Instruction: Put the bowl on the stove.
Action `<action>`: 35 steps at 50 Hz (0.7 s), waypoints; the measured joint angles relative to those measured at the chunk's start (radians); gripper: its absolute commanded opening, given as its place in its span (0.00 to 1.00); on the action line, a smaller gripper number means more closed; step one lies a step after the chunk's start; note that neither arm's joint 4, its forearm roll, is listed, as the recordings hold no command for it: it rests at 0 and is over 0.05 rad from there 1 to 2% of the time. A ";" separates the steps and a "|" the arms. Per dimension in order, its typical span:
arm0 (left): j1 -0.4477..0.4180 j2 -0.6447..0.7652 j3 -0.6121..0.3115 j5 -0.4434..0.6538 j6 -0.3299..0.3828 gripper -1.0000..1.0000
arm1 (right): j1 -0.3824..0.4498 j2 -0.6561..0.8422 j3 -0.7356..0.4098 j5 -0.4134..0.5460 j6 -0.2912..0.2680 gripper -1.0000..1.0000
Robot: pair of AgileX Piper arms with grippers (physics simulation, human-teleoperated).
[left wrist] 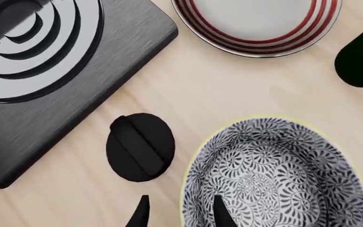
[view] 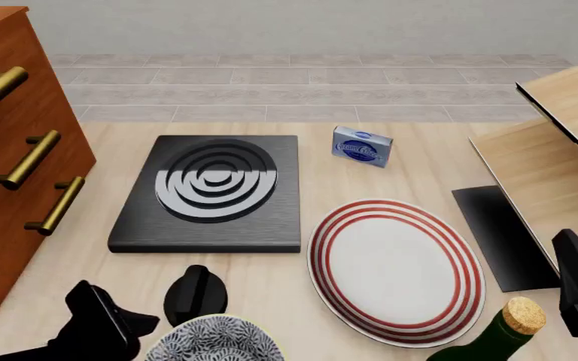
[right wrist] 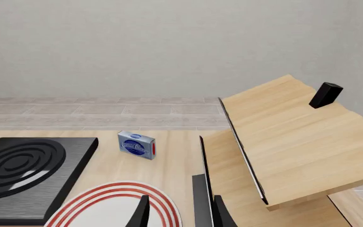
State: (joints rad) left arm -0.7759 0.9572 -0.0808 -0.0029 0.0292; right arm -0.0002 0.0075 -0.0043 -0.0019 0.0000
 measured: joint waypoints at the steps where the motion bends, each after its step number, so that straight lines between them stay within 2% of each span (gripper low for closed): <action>1: 0.000 0.003 0.001 -0.004 0.000 1.00 | 0.000 0.000 0.000 0.000 0.000 1.00; 12: 0.000 0.037 0.008 -0.045 0.006 1.00 | 0.000 0.000 0.000 0.000 0.000 1.00; 13: 0.000 0.037 0.009 -0.048 0.007 0.00 | 0.000 0.000 0.000 0.000 0.000 1.00; 28: -0.002 -0.064 -0.012 0.017 0.013 0.00 | 0.000 0.000 0.000 0.000 0.000 1.00; 35: 0.012 -0.141 -0.045 0.098 0.017 0.00 | 0.000 0.000 0.000 0.000 0.000 1.00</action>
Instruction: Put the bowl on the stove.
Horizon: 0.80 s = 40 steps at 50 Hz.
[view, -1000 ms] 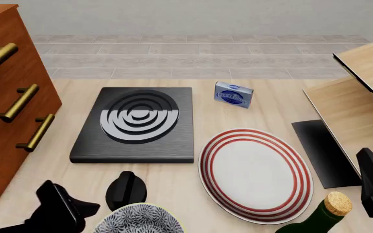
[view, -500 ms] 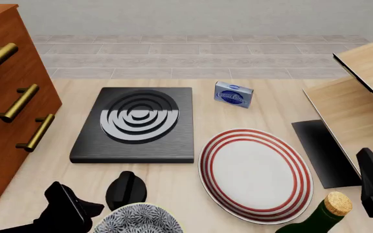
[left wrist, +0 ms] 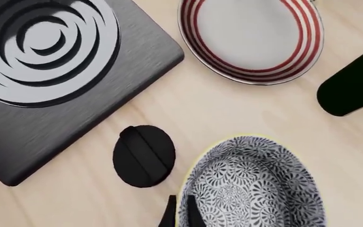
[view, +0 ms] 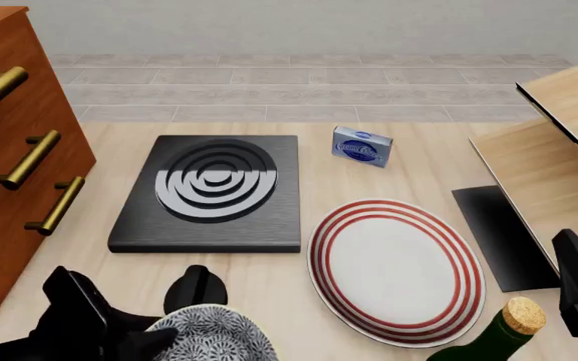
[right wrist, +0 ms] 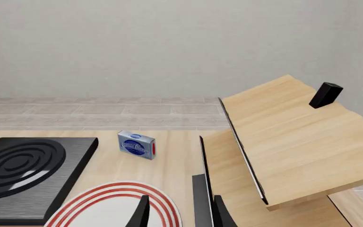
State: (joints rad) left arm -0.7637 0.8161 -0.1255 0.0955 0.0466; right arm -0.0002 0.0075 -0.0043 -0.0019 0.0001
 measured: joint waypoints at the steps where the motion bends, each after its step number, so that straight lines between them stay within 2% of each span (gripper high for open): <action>1: 0.003 -0.012 -0.006 0.013 0.000 0.00 | 0.000 0.000 0.000 0.000 0.000 1.00; 19: 0.070 -0.182 -0.097 0.220 0.000 0.00 | 0.000 0.000 0.000 0.000 0.000 1.00; 40: 0.184 -0.235 -0.241 0.343 -0.084 0.00 | 0.000 0.000 0.000 0.000 0.000 1.00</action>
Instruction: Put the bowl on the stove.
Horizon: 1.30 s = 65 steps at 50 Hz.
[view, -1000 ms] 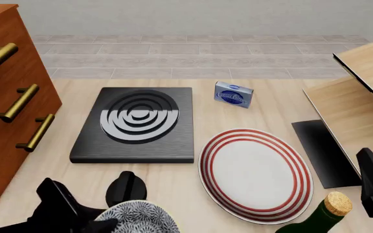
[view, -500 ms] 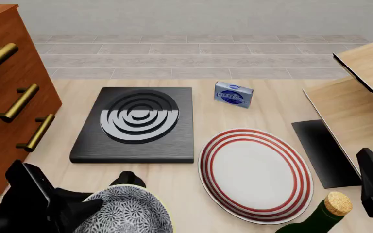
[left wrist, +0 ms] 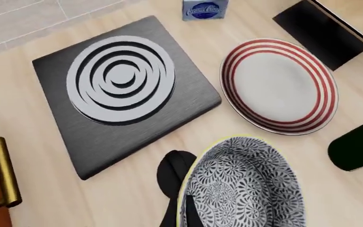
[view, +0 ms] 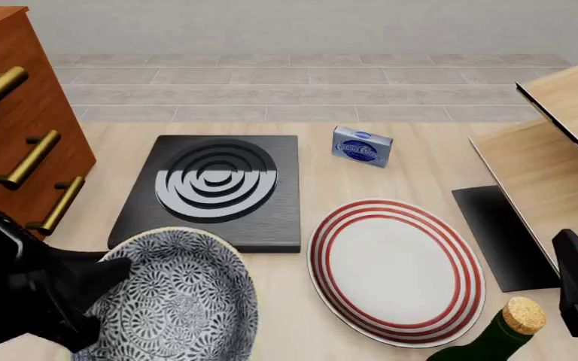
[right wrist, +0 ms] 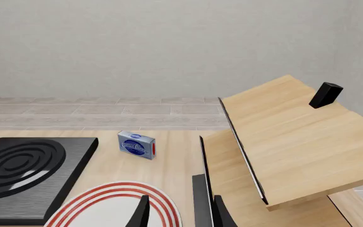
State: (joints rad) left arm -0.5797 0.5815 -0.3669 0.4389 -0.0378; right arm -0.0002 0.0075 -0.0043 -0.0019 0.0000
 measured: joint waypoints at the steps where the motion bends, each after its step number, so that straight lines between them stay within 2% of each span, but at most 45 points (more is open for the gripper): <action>1: 0.010 0.000 -0.007 0.002 -0.003 0.00 | 0.000 0.000 0.000 0.000 0.000 1.00; 18: 0.111 0.002 -0.139 0.043 -0.057 0.00 | 0.000 0.000 0.000 0.000 0.000 1.00; 28: 0.150 0.036 -0.240 0.094 -0.126 0.00 | 0.000 0.000 0.000 0.000 0.000 1.00; 41: 0.192 0.106 -0.327 0.127 -0.221 0.00 | 0.000 0.000 0.000 0.000 0.000 1.00; 51: 0.210 0.168 -0.375 0.134 -0.295 0.00 | 0.000 0.000 0.000 0.000 0.000 1.00; 65: 0.263 0.306 -0.398 0.088 -0.376 0.00 | 0.000 0.000 0.000 0.000 0.000 1.00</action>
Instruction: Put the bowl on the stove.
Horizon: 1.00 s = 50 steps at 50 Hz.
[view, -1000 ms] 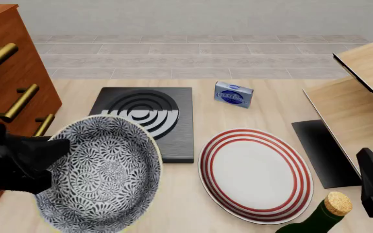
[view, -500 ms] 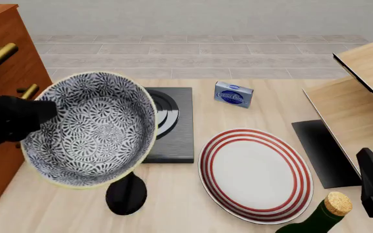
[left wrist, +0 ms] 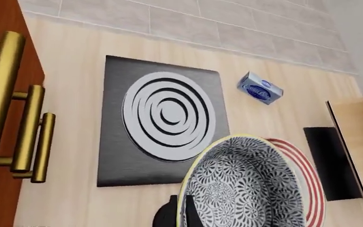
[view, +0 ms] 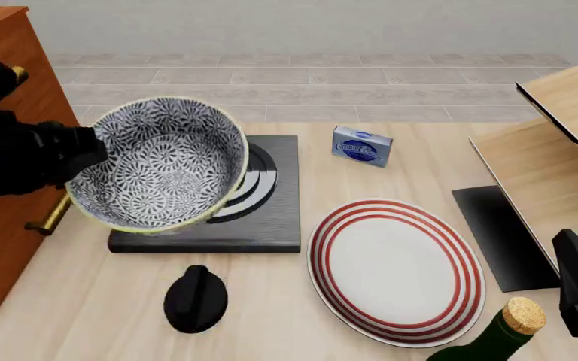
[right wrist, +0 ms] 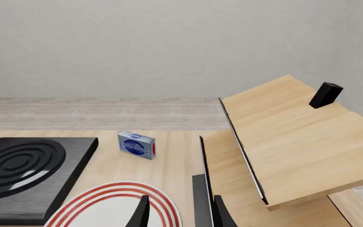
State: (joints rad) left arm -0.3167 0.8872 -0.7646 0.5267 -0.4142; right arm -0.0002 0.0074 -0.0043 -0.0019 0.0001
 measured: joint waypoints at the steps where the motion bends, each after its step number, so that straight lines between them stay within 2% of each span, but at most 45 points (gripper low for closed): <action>1: -0.001 0.009 -0.001 -0.003 -0.008 0.00 | 0.000 0.000 0.000 0.000 0.000 1.00; 9: -0.006 0.091 -0.017 -0.037 -0.068 0.00 | 0.000 0.000 0.000 0.000 0.000 1.00; 19: 0.014 0.160 -0.065 -0.064 -0.088 0.00 | 0.000 0.000 0.000 0.000 0.000 1.00; 35: 0.058 0.238 -0.121 -0.110 -0.083 0.00 | 0.000 0.000 0.000 0.000 0.000 1.00; 50: 0.100 0.291 -0.147 -0.148 -0.046 0.00 | 0.000 0.000 0.000 0.000 0.000 1.00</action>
State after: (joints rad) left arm -0.2172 1.1782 -0.9112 0.3784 -0.4601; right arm -0.0001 0.0075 -0.0043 -0.0019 0.0000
